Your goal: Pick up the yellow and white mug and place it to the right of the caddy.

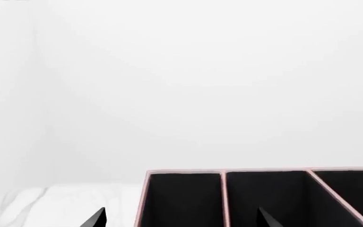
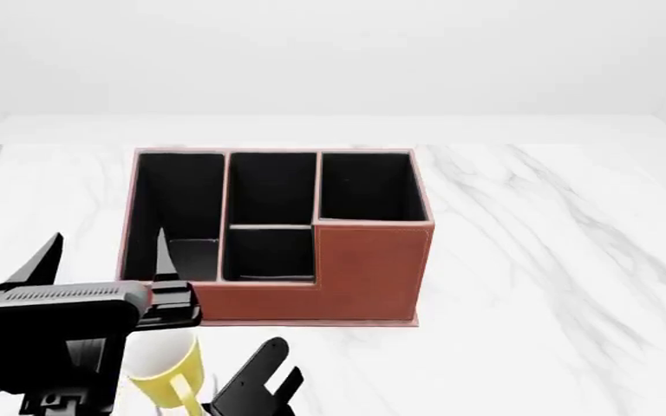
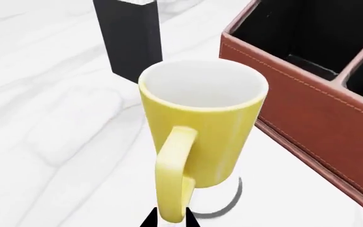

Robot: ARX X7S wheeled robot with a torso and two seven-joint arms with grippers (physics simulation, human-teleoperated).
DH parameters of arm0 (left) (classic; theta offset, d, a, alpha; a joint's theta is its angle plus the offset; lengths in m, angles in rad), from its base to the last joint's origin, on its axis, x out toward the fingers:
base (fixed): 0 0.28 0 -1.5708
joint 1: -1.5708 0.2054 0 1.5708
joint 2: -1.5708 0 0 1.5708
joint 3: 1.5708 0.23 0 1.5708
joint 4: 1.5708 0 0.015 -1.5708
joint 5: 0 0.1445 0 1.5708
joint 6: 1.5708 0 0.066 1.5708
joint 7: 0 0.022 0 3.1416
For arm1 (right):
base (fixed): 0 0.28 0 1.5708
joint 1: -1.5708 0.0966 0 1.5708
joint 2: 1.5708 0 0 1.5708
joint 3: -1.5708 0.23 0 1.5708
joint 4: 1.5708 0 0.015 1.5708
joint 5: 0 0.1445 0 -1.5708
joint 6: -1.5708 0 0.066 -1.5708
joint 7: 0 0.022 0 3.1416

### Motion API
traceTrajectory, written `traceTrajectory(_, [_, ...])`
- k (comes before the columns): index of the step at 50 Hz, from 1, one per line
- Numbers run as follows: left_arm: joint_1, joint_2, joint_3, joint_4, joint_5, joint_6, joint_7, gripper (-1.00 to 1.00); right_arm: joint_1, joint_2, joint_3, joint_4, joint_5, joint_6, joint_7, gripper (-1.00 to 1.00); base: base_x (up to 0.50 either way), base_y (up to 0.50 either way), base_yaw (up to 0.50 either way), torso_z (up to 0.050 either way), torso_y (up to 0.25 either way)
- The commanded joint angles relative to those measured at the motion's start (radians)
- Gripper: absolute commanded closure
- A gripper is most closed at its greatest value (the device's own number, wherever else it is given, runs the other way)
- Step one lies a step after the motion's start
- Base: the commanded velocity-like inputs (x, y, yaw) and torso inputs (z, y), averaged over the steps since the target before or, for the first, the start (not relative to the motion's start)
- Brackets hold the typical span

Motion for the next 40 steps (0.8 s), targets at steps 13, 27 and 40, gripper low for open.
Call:
traceTrajectory(13, [-0.004, -0.01, -0.012, 0.036, -0.014, -0.022, -0.021, -1.0, -0.017, 0.119, 0.009, -0.173, -0.051, 0.009, 0.128, 1.0, 0.0, 0.0, 0.0, 0.0, 0.0])
traceTrajectory(27, [-0.006, -0.015, -0.017, 0.047, -0.021, -0.031, -0.032, -1.0, -0.025, 0.213, 0.039, -0.258, -0.05, -0.007, 0.201, 1.0, 0.0, 0.0, 0.0, 0.0, 0.0])
traceTrajectory(40, [-0.011, -0.021, -0.018, 0.057, -0.027, -0.044, -0.042, -1.0, -0.039, 0.287, 0.056, -0.323, -0.056, -0.014, 0.268, 1.0, 0.0, 0.0, 0.0, 0.0, 0.001])
